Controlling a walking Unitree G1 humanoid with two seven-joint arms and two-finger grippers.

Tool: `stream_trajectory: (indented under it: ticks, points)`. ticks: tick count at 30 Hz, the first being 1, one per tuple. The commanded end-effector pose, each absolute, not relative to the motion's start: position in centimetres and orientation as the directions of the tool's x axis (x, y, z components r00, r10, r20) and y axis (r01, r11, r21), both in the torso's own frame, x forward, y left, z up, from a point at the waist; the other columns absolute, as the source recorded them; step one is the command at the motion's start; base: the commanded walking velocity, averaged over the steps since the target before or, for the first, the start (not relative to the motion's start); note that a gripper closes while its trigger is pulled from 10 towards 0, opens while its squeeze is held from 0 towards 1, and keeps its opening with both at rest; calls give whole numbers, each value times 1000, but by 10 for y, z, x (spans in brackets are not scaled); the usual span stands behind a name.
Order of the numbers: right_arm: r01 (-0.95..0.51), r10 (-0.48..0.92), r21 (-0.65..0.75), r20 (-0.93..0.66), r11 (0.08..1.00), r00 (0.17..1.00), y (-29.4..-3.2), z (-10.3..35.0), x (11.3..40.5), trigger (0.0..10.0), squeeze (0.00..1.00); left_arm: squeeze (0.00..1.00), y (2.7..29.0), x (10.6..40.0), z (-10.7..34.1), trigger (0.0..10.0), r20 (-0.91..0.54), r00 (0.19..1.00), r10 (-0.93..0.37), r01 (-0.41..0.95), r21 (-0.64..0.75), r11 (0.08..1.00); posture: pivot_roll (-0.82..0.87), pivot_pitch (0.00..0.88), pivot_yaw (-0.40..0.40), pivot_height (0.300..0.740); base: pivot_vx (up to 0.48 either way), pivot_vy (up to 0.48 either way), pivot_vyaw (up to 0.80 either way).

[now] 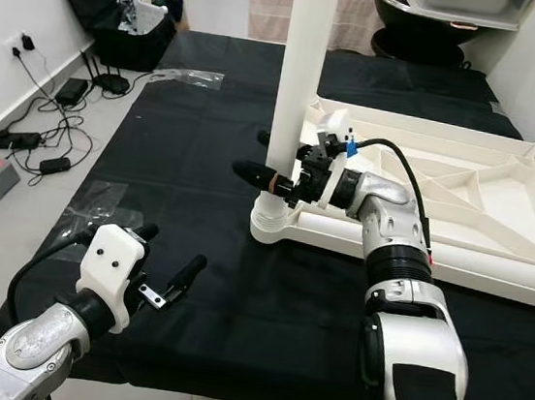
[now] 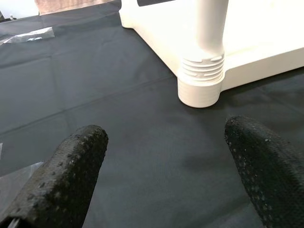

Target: Building children table

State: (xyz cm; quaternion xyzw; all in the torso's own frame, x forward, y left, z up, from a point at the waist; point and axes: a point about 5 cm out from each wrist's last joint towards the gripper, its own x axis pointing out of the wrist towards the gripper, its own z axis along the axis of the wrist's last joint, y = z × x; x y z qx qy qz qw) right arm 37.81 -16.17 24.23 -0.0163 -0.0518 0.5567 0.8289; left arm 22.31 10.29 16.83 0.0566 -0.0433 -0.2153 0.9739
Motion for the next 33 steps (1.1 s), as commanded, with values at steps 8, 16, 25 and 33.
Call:
stream_trajectory:
  ticks: [8,16,25,33]
  points:
    - [-913,916,-73,43,402,399,-160,233,379,0,0,0,106,220,165,10000,38,913,-407,399,127,908,128,187,-39,740,0,0,0]
    - [-903,905,-64,52,425,422,-154,227,378,0,0,0,105,219,165,10000,35,910,-414,406,133,904,125,185,-37,740,0,0,0]
    - [-878,879,-53,65,476,473,-154,220,377,0,0,0,115,227,170,10000,51,923,-382,371,149,917,125,182,-36,740,0,0,0]
    - [-752,757,-87,74,653,649,-150,205,373,0,0,0,126,236,175,10000,67,930,-362,345,187,920,120,169,-29,740,0,0,0]
